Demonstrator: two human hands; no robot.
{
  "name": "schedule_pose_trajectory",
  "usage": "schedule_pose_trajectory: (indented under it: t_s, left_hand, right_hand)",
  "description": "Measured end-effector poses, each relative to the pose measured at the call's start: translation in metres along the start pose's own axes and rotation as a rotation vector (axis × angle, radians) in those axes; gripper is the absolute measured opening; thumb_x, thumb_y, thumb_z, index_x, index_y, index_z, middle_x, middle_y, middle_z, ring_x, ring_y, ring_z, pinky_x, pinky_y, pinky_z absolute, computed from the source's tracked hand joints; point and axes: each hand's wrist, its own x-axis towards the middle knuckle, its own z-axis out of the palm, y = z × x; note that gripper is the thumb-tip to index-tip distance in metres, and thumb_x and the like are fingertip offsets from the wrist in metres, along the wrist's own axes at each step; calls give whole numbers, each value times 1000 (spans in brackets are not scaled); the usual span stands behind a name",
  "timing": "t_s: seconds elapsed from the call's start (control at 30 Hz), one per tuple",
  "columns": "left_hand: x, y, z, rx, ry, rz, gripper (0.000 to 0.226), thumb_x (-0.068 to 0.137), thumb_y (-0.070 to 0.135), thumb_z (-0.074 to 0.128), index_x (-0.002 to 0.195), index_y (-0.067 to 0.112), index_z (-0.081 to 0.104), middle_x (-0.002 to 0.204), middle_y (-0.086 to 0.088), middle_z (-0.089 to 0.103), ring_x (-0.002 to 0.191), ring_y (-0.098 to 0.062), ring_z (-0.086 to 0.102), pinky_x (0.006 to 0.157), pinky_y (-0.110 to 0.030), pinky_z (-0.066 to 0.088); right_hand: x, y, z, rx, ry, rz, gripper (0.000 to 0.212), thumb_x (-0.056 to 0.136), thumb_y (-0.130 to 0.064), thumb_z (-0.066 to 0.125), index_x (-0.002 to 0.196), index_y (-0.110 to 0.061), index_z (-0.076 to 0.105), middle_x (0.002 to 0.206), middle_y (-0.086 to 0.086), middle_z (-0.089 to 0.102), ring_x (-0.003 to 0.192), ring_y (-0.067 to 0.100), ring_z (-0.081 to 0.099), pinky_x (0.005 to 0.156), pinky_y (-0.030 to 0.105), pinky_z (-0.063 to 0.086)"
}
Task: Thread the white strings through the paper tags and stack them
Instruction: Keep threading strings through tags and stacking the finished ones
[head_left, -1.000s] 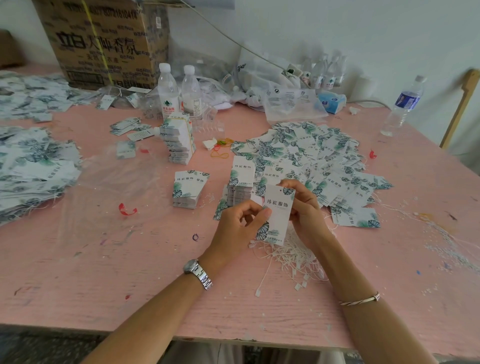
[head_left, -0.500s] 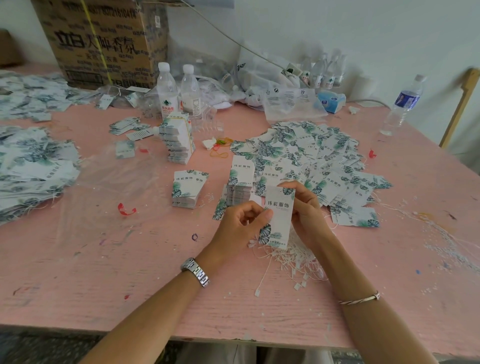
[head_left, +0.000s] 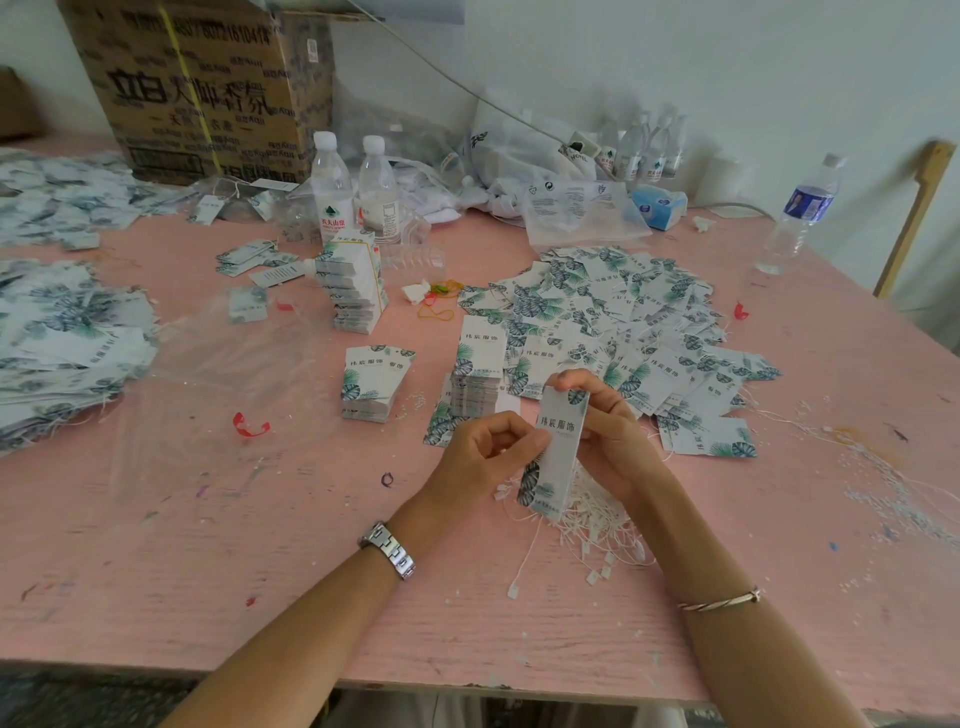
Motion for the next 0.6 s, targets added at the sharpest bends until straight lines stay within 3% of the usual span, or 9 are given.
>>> schedule_pose_trajectory:
  t_s: [0.07,0.13,0.3,0.47,0.6]
  left_hand:
    - [-1,-2,1,76,97,46,20,87,31,77,93,13,70,82,12,70,70,-9,57,63,-25,44]
    - [-1,-3,1,158,214,141,30,81,40,75,100,19,67,92,15,68,71,-10,54,63,-23,40]
    - [1,-2,-4,417,397,527,15,86,21,76,99,18,70,98,-1,60,76,-17,55,72,-17,44]
    - [1,-4,-5,537,494,633,14,83,18,79,92,7,78,92,-8,62,84,-16,62,70,-22,51]
    - [1,-5,-6,566,523,698,18,87,25,75,94,8,79,93,-3,62,79,-17,62,63,-31,54]
  right_hand:
    - [0,1,2,12,-69,-5,39,80,3,52,81,-28,76,78,-4,55,57,7,33,52,25,21]
    - [0,3,3,-10,-118,0,39,82,4,52,82,-26,76,82,1,51,58,13,26,52,26,20]
    - [1,9,8,-11,-185,20,26,88,2,55,87,-18,72,79,9,37,57,17,16,49,23,20]
    - [1,10,11,-22,-196,3,18,85,-5,62,86,-19,73,80,10,42,54,15,18,49,24,19]
    - [0,12,12,-14,-176,-26,20,84,-4,63,85,-21,74,83,6,51,53,12,22,48,18,28]
